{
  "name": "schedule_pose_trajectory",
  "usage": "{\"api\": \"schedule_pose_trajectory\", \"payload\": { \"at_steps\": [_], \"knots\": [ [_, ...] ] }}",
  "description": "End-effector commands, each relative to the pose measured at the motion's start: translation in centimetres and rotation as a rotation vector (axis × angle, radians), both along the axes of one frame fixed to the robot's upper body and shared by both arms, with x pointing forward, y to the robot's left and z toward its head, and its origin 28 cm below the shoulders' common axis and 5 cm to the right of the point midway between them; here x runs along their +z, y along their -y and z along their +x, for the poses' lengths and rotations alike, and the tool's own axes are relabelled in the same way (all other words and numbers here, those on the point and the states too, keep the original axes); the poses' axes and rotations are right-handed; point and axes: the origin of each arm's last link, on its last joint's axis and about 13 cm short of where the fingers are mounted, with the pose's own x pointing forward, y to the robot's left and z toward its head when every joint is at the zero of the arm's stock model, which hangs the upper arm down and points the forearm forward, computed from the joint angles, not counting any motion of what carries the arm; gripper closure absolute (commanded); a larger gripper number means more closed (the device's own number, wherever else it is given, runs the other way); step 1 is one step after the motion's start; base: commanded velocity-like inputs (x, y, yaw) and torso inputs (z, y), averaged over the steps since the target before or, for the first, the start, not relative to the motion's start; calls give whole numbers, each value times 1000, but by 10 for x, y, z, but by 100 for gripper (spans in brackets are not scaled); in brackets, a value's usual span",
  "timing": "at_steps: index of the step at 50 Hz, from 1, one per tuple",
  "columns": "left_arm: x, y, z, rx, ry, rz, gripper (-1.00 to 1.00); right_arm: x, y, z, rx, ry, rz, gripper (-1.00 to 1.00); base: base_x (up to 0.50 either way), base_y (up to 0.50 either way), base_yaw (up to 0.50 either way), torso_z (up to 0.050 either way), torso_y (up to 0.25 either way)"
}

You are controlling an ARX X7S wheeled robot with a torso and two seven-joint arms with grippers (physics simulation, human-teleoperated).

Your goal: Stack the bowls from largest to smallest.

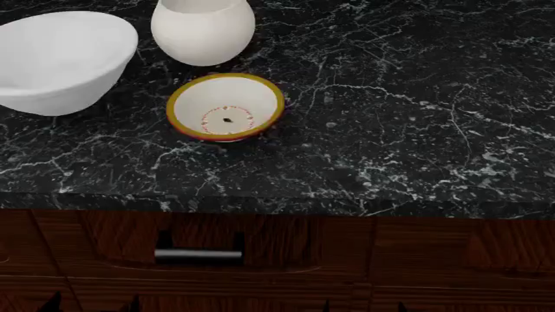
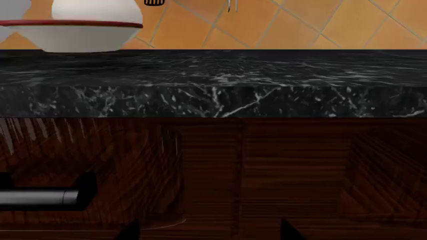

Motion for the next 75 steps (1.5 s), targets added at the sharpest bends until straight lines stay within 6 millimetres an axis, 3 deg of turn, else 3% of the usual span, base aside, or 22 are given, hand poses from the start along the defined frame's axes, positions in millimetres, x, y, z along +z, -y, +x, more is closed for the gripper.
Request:
{"api": "schedule_pose_trajectory", "payload": {
  "at_steps": [1, 16, 55, 61, 67, 75],
  "knots": [
    [-1, 0, 0, 0, 0, 0, -100, 0, 0, 0, 0, 0, 0, -100, 0, 0, 0, 0, 0],
    [6, 2, -3, -20, 14, -38, -100, 0, -3, 5, 6, -9, -40, -100, 0, 0, 0, 0, 0],
    [10, 2, -8, -38, 40, -3, -100, -7, -5, 8, -4, -26, -56, -100, 0, 0, 0, 50, 0],
    [14, 1, -7, -18, 72, 50, -100, -4, -5, 7, -2, -22, -57, -100, 0, 0, 0, 1, 0],
    [29, -2, -3, 1, 126, -16, -100, 8, -5, 6, -3, -5, -64, -100, 0, 0, 0, 0, 0],
    [86, -16, 12, 32, 296, -25, -100, 54, 4, 13, 0, 56, -118, -100, 0, 0, 0, 0, 0]
  ]
}}
